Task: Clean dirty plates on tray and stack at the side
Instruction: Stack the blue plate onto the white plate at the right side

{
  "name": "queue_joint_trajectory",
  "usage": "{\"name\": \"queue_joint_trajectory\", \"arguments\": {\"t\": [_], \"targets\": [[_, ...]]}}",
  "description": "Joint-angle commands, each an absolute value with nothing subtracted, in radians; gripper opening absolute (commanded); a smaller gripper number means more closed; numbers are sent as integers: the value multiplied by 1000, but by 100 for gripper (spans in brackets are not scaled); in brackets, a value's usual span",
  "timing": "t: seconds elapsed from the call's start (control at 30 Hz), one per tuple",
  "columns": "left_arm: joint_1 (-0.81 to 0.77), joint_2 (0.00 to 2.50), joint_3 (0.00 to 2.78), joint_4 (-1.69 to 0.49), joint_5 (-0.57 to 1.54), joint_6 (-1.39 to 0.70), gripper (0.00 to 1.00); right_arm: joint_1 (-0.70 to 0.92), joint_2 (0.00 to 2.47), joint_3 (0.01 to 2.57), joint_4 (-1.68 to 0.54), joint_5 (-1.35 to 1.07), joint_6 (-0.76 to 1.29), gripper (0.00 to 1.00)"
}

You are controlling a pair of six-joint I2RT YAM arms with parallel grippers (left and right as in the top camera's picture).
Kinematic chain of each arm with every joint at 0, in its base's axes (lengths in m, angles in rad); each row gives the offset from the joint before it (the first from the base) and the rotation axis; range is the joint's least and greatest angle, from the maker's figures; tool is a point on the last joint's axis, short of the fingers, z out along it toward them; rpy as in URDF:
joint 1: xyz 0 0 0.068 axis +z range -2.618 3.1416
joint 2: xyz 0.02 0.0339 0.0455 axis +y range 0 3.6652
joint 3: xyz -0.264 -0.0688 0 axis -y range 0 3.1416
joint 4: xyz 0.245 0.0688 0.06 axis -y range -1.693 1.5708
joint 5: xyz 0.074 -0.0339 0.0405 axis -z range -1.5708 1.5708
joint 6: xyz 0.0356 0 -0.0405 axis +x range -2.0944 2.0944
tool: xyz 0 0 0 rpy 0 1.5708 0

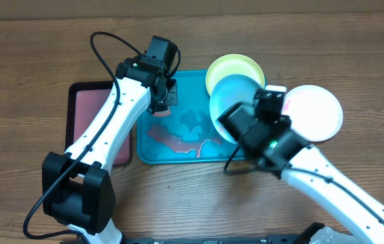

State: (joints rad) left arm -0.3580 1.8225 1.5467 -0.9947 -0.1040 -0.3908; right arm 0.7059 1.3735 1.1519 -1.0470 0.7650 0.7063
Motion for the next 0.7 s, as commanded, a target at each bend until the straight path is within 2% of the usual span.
{"name": "queue_joint_trajectory", "arguments": {"t": [0.0, 0.17, 0.37, 0.47, 0.67], "targets": [[-361, 1818, 1540, -985, -96, -408, 4, 519, 1357, 1153, -1015, 382, 664, 4], [-361, 1818, 1540, -985, -96, -408, 4, 172, 1358, 1153, -942, 104, 593, 4], [-361, 1818, 1540, -981, -96, -408, 4, -183, 1425, 1152, -906, 28, 567, 4], [-361, 1818, 1540, -981, -96, -408, 4, -290, 1505, 1151, -905, 27, 567, 4], [-362, 1818, 1540, -969, -96, -408, 4, -343, 1650, 1151, -890, 32, 567, 4]]}}
